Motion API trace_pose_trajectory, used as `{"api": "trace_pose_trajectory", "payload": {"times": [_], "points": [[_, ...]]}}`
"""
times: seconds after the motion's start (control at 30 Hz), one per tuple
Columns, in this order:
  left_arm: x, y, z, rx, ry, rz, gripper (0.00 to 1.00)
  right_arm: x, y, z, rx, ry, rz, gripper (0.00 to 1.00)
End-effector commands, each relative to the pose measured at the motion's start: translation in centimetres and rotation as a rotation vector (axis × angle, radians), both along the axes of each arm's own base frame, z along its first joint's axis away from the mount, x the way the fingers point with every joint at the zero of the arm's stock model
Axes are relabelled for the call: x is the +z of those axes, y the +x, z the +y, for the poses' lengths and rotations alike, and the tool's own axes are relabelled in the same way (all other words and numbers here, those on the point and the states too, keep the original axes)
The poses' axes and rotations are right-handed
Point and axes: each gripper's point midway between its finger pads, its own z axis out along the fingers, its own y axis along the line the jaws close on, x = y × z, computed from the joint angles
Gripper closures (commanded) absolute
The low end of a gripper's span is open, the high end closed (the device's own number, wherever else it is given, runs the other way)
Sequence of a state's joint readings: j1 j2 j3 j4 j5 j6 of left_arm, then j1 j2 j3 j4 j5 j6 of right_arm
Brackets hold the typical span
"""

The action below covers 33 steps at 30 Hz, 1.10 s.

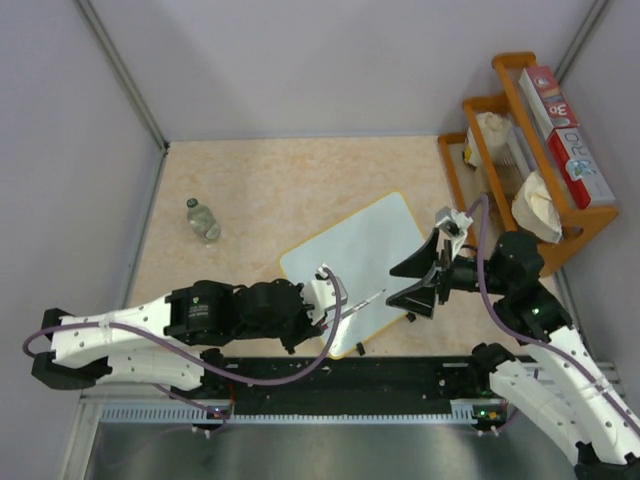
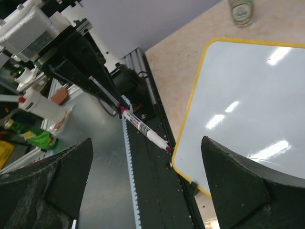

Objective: Write a sentence on the whiteboard
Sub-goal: Pick up the whiteboard marker at the center of the board.

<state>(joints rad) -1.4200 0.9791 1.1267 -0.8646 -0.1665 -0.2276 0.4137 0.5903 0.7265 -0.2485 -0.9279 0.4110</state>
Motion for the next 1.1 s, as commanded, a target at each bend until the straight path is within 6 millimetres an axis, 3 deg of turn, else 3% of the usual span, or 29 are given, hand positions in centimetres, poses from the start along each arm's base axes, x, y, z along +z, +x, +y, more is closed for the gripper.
{"api": "trace_pose_trajectory", "payload": {"times": [0.0,0.03,0.13,0.4,0.6,0.73,0.9,1.07], "points": [[0.7,-2.3,0.4,-0.115,0.020,0.076,1.00,1.6,-0.7,2.0,0.108,0.025,-0.103,0.09],[0.6,-2.6,0.4,-0.130,0.026,0.085,1.00,2.3,-1.5,2.5,0.155,0.031,-0.122,0.09],[0.2,-2.6,0.1,-0.144,0.048,0.089,1.00,2.0,-1.4,3.9,0.207,-0.003,-0.114,0.14],[1.0,-2.5,-0.6,-0.160,0.029,0.067,1.00,-2.5,-3.9,6.4,0.368,-0.111,-0.020,0.20],[1.8,-3.2,-0.8,-0.208,0.004,0.082,1.00,-3.3,-6.3,7.3,0.485,-0.121,0.004,0.21],[1.9,-3.7,-1.2,-0.239,-0.007,0.090,1.00,-4.0,-6.9,7.9,0.531,-0.139,0.032,0.31],[2.1,-3.8,-1.1,-0.247,-0.014,0.091,1.00,-4.9,-7.2,8.4,0.548,-0.169,0.069,0.37],[2.2,-3.6,-0.9,-0.233,-0.007,0.083,1.00,-5.4,-7.8,8.4,0.581,-0.185,0.105,0.50]]}}
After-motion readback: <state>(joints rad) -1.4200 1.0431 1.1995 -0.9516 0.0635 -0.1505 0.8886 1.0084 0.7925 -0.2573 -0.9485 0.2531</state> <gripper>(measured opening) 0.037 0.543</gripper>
